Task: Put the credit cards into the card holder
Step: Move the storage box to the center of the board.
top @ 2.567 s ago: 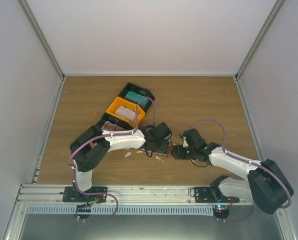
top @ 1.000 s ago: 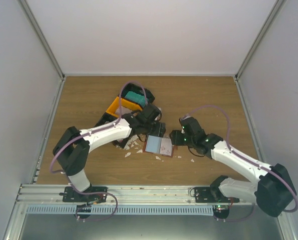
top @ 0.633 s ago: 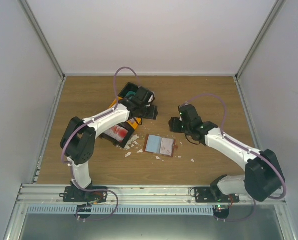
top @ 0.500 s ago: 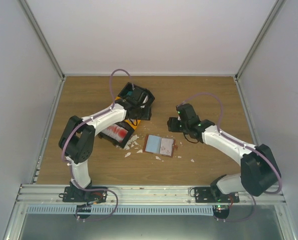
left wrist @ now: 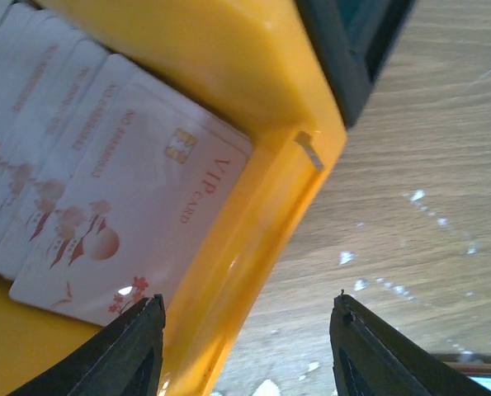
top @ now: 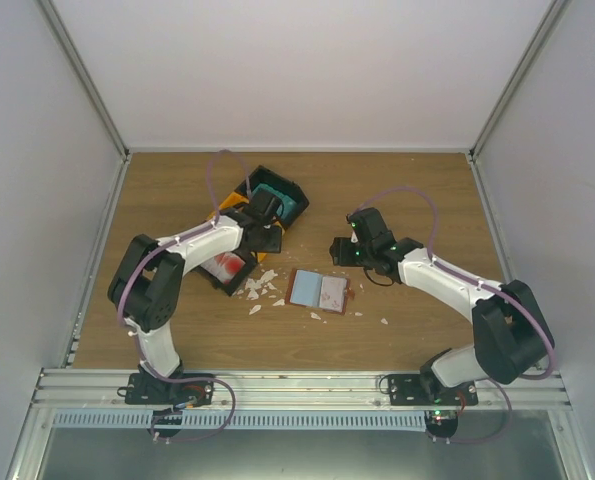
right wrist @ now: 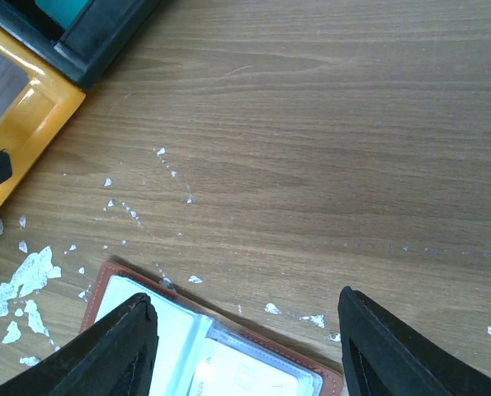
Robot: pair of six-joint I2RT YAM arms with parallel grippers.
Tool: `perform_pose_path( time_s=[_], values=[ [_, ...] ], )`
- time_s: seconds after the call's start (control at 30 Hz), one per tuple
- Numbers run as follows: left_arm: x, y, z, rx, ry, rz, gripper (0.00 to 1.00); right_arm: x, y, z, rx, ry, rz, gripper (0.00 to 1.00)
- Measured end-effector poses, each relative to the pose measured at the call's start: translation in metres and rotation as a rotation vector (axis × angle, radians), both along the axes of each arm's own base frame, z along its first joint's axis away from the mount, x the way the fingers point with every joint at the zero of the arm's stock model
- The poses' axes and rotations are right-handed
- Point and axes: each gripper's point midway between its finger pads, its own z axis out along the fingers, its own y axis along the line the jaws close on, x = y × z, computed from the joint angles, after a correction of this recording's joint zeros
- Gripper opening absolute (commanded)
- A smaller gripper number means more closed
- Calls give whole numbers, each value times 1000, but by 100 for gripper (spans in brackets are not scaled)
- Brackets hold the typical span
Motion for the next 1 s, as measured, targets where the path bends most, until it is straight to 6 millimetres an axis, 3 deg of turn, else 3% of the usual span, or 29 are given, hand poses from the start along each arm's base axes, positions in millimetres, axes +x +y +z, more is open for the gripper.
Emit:
perform_pose_path(
  time_s=[0.3,0.43,0.57,0.7,0.8,0.9,1.0],
  values=[
    [-25,40,1,104,11,68,57,-1,2,1,11,3,8,61],
    [-26,38,17,87,-20,30,61,-1,4,1,19,4,15,61],
    [-11,16,46,19,-82,-63,69,1,11,0,41,3,34,61],
    [18,-17,97,-83,-209,-169,72,2,18,-6,66,18,57,61],
    [41,-39,120,-119,-278,-235,71,7,23,-6,89,18,66,61],
    [63,-56,120,-117,-295,-288,67,15,28,-5,110,13,73,61],
    [80,-63,101,-90,-273,-313,56,22,35,-4,127,10,84,60]
  ],
)
